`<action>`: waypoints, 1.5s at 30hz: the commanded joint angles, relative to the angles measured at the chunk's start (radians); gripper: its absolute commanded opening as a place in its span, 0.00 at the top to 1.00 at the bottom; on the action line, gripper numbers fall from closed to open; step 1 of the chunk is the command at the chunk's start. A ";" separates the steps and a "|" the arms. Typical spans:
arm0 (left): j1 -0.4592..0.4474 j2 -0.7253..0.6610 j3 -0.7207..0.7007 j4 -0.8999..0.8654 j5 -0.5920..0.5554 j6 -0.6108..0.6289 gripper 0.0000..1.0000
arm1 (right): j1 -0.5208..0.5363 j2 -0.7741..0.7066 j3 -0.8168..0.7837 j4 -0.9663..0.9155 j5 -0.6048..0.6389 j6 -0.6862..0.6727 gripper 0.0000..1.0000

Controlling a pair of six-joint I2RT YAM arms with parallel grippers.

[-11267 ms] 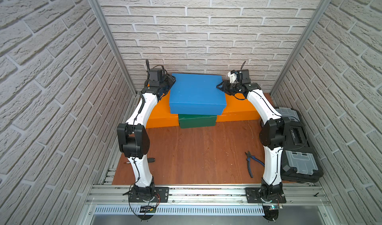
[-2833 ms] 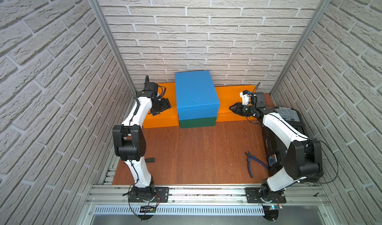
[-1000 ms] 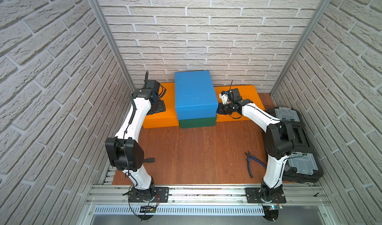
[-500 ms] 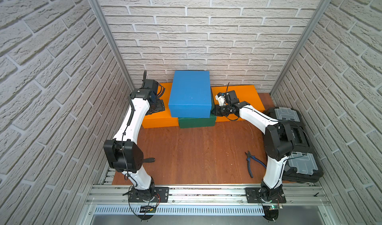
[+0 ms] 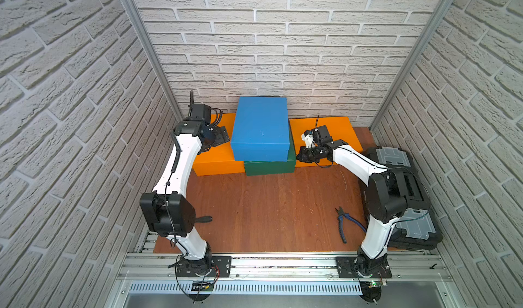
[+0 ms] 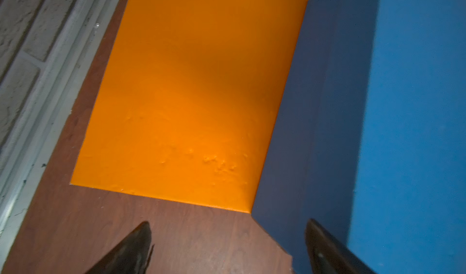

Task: Stack the shoeboxes
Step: Adjust the shoeboxes at the center of the board, then adjust the shoebox.

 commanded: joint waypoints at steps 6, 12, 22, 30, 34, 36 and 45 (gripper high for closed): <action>0.001 0.036 0.032 0.133 0.128 -0.067 0.04 | 0.067 0.012 -0.012 0.092 -0.127 0.051 0.91; 0.000 0.014 0.009 0.137 0.139 -0.067 0.04 | 0.101 0.010 -0.006 0.092 -0.153 0.063 0.92; -0.063 0.065 -0.008 0.199 0.178 -0.083 0.04 | 0.001 -0.031 0.188 -0.171 0.221 -0.098 0.92; -0.137 0.093 0.067 0.180 0.188 -0.084 0.04 | -0.029 0.109 0.359 -0.192 0.318 -0.129 0.93; -0.142 0.062 0.069 0.170 0.177 -0.084 0.04 | -0.029 0.183 0.417 -0.217 0.352 -0.133 0.93; -0.142 0.042 0.067 0.160 0.160 -0.082 0.04 | -0.029 0.201 0.418 -0.235 0.395 -0.129 0.93; -0.151 0.026 0.149 0.151 0.150 -0.077 0.03 | -0.004 0.096 0.176 -0.215 0.396 -0.117 0.94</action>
